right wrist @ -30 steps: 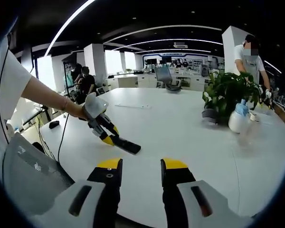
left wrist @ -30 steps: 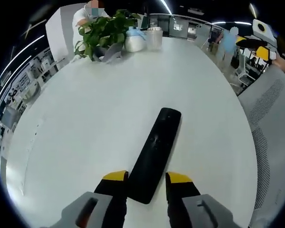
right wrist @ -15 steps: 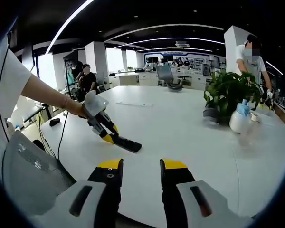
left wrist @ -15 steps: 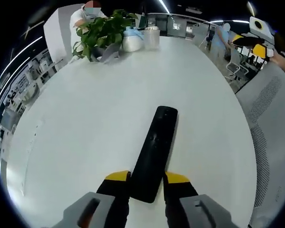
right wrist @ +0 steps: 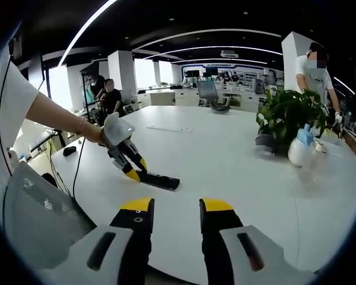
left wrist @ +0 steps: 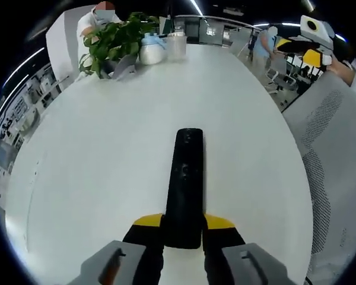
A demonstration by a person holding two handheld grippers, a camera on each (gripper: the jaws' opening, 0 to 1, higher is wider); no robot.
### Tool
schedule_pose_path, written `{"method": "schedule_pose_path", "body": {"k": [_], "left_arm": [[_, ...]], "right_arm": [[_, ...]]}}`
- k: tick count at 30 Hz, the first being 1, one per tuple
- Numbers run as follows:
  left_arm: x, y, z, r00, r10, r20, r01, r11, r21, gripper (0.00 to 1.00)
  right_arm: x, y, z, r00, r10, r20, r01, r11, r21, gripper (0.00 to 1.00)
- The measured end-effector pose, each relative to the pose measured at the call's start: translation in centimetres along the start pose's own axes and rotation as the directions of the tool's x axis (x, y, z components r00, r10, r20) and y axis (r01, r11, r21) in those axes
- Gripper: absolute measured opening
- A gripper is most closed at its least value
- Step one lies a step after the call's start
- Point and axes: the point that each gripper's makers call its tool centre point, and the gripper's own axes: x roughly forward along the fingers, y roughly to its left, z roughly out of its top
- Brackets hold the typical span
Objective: Press the specified remote control buttons in sequence, fully releasing each button before pressing the next.
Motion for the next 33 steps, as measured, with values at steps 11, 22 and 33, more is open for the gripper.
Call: {"method": "schedule_pose_path", "body": {"k": [11,22,33], "left_arm": [[-0.1,-1.2,-0.1,0.999,-0.042,-0.006,0.042,0.996,0.073,0.24],[-0.1,-2.6,0.0,0.996,-0.092,-0.017,0.094,0.984,0.15,0.24],[0.0,-2.5,0.2,0.997,-0.073,-0.011,0.073,0.996,0.056,0.25]], "right_arm": [[0.0,0.2,-0.1,1.0,0.005,-0.005,-0.005,1.0,-0.004,0.29],[0.0,0.4,-0.2,1.0,0.013,-0.014,-0.014,1.0,-0.011,0.28],[0.1,0.4,-0.2,1.0,0.02,-0.018,-0.02,1.0,-0.016,0.28]]}}
